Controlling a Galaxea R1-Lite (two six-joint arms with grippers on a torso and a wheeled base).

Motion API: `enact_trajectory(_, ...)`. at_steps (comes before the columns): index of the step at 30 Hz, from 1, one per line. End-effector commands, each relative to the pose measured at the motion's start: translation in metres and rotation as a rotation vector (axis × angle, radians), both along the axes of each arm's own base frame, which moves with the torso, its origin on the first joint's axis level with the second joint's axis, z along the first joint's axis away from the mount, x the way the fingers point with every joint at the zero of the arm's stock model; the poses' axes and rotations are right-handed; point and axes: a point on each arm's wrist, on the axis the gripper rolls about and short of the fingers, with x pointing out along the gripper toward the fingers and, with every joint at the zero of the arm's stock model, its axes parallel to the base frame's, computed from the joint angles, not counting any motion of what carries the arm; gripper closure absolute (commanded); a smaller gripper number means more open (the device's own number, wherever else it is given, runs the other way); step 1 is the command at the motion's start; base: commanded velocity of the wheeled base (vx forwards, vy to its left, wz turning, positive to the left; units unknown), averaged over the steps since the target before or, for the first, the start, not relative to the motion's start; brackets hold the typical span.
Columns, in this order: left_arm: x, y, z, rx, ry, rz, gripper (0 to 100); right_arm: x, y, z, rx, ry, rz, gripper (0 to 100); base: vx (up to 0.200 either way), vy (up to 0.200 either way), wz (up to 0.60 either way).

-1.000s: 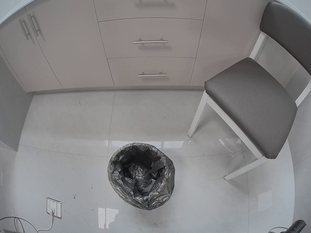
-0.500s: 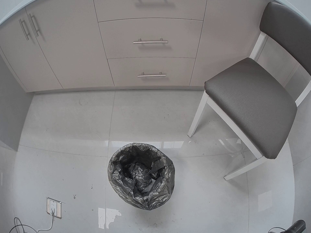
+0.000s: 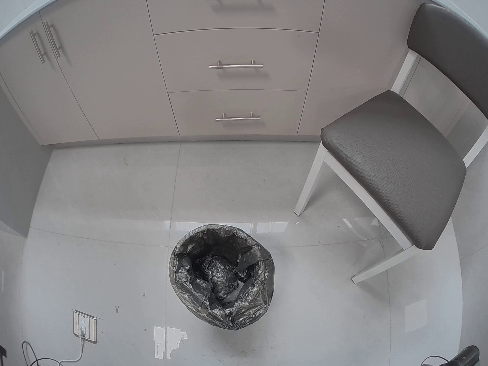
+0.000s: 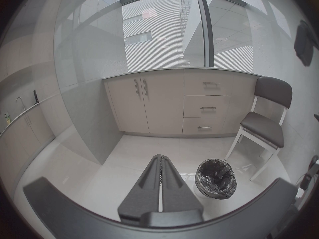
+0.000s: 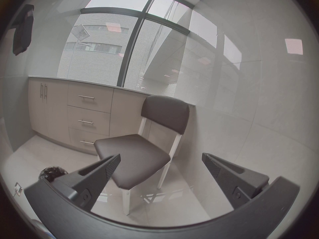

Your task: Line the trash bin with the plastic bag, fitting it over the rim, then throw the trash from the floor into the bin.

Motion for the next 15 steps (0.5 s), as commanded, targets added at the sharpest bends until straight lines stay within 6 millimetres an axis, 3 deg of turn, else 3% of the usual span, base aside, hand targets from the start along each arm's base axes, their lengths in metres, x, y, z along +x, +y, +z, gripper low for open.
enact_trajectory(1,0.04,-0.006,-0.095,0.052,-0.038,-0.062,100,0.037,0.004,-0.068,0.099,0.17,0.137,0,0.0,0.0,0.0)
enact_trajectory(9,0.04,-0.008,-0.096,0.055,-0.024,-0.15,100,0.051,0.004,-0.094,0.053,0.173,0.118,0,0.0,0.0,0.0)
enact_trajectory(15,0.041,-0.008,-0.102,0.009,0.005,-0.147,100,0.051,0.004,-0.094,0.049,0.17,0.128,0,0.0,0.0,0.0)
